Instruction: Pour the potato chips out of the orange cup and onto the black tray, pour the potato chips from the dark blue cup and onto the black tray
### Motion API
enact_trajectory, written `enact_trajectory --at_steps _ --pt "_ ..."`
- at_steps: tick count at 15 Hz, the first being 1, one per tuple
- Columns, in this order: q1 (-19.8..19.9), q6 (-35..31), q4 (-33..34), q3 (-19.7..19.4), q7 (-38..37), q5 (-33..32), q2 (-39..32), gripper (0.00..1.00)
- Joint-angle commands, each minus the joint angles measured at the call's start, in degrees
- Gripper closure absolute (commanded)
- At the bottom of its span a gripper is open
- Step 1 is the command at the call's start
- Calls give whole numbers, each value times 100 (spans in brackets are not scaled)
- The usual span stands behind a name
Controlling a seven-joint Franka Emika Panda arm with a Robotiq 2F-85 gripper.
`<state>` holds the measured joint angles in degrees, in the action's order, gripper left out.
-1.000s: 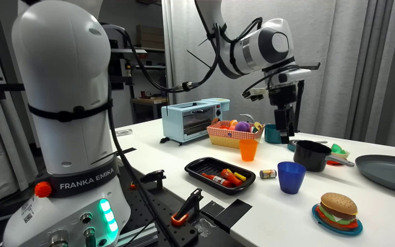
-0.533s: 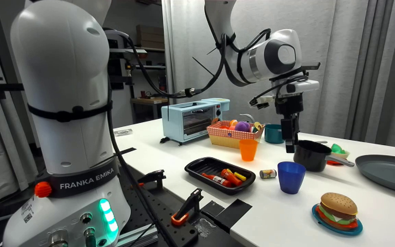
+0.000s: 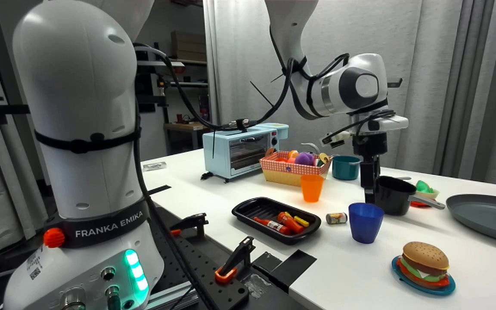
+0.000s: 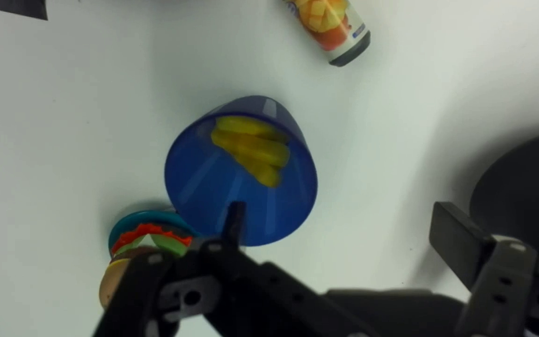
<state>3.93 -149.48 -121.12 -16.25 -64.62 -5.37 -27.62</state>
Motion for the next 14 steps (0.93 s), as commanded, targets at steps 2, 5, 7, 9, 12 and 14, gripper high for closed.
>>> enact_trajectory --at_steps 2,5,7,9,12,14 --pt "147 -7 359 68 313 380 -339 0" --pt "157 -14 414 53 369 483 -437 4" --pt "158 -26 430 45 377 525 -489 8" --pt "162 -38 435 48 384 553 -531 7" --pt "147 -58 436 39 367 571 -582 35" --pt "131 -64 432 30 357 563 -604 49"
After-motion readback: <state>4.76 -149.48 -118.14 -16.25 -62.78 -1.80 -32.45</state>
